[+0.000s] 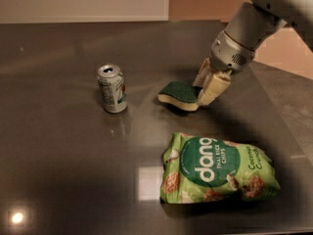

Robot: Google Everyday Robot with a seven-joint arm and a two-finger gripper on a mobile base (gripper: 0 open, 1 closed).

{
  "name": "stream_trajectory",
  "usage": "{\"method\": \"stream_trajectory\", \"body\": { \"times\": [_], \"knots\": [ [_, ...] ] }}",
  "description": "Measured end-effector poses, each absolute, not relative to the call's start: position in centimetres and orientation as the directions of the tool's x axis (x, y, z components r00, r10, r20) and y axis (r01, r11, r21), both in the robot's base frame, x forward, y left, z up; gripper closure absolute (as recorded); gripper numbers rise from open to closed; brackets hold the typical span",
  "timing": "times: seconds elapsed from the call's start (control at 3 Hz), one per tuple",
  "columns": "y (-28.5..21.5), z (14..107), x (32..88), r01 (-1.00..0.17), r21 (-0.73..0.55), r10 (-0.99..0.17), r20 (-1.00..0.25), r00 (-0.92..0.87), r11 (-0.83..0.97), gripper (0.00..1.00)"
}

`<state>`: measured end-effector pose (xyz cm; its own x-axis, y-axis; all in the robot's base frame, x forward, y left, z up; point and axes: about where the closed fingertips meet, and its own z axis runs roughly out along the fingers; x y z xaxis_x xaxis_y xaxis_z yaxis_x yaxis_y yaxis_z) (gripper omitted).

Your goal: Move sponge near green rice chip bag

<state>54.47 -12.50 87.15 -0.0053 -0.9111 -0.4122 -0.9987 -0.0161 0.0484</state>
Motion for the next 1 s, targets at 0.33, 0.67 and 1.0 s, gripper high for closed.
{"method": "stream_trajectory", "body": {
  "times": [0.33,0.67,1.0],
  "knots": [
    [-11.9,87.0,53.4,-0.992,0.054,-0.907,-0.414,0.080,-0.113,1.00],
    [-12.6,87.3,51.6,-0.990,0.054,-0.912,-0.398,0.095,-0.127,0.82],
    [-13.1,87.7,49.5,-0.991,0.064,-0.914,-0.396,0.087,-0.122,0.59]
  ]
}}
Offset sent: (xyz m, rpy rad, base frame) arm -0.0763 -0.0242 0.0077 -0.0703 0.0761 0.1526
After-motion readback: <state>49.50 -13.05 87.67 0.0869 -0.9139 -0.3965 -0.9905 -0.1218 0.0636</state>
